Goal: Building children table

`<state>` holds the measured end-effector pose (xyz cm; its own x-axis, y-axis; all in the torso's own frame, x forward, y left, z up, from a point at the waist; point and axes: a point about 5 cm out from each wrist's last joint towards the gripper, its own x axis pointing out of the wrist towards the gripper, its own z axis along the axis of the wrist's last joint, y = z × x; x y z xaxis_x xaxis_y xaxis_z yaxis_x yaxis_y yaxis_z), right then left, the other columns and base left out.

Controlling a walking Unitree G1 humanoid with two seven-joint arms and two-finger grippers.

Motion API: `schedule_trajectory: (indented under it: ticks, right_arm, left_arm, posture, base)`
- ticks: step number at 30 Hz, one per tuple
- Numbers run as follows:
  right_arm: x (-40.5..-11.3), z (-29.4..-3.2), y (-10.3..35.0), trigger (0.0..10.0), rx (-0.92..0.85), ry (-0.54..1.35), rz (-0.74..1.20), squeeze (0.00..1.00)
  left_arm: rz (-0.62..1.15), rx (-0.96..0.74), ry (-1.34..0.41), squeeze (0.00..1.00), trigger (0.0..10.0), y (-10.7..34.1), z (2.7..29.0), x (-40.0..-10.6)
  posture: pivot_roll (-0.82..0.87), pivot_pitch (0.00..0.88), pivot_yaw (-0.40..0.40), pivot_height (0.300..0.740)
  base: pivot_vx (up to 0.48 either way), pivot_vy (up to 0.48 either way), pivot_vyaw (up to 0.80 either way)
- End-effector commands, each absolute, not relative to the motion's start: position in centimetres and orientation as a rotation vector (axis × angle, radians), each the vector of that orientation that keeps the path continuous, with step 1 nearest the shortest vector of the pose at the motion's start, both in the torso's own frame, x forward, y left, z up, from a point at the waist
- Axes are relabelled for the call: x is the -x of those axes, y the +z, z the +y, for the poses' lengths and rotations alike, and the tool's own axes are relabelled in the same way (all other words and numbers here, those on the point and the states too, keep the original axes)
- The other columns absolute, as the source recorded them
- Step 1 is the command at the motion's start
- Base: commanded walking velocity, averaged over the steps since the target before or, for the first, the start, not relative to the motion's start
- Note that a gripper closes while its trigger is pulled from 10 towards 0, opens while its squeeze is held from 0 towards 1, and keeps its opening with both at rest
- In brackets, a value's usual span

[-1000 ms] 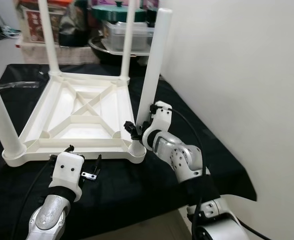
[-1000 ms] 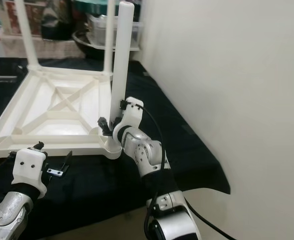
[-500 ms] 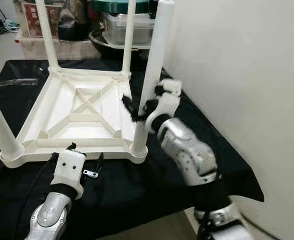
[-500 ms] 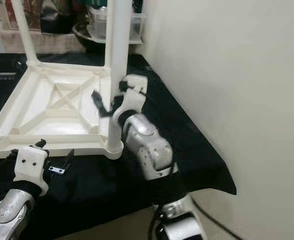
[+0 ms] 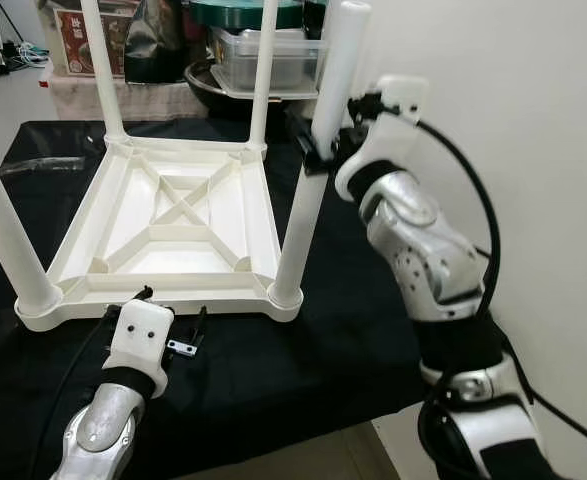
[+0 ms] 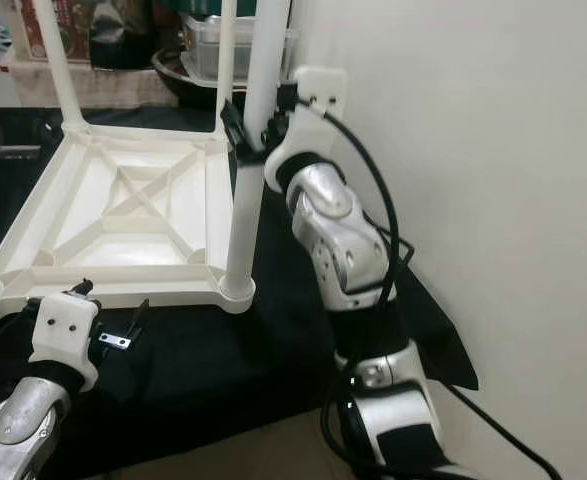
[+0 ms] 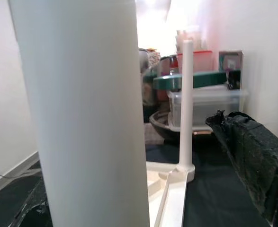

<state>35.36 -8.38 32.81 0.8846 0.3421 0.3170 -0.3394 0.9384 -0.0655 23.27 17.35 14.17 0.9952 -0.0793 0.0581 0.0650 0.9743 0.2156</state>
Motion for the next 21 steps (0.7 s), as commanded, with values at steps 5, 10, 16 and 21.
schedule_trajectory:
  ticks: [5, 10, 16, 21]
  right_arm:
    - [-36.1, -9.4, 33.6, 10.0, -0.021, 0.341, -0.328, 0.0]
    - [-36.7, -9.0, 33.4, 10.0, -0.051, 0.365, -0.291, 0.0]
    - [-37.0, -9.1, 34.1, 10.0, -0.044, 0.368, -0.302, 0.0]
    - [-36.5, -9.4, 36.5, 0.0, -0.038, 0.393, -0.386, 0.0]
  left_arm:
    - [-0.063, -0.237, -0.077, 0.0, 10.0, 13.9, 17.3, -23.3]
    - [-0.061, -0.247, -0.068, 0.0, 10.0, 13.9, 17.3, -23.2]
    - [-0.058, -0.247, -0.069, 0.0, 10.0, 13.8, 17.4, -23.3]
    - [-0.057, -0.247, -0.07, 0.0, 10.0, 13.7, 17.3, -23.5]
  posture:
    - [0.09, 0.0, -0.133, 0.74]
    - [0.11, 0.0, -0.14, 0.74]
    - [0.11, 0.0, -0.14, 0.74]
    - [0.1, 0.0, -0.139, 0.74]
  base:
    - [0.0, 0.0, 0.0]
    - [0.0, 0.0, 0.0]
    - [0.0, 0.0, 0.0]
    - [0.0, 0.0, 0.0]
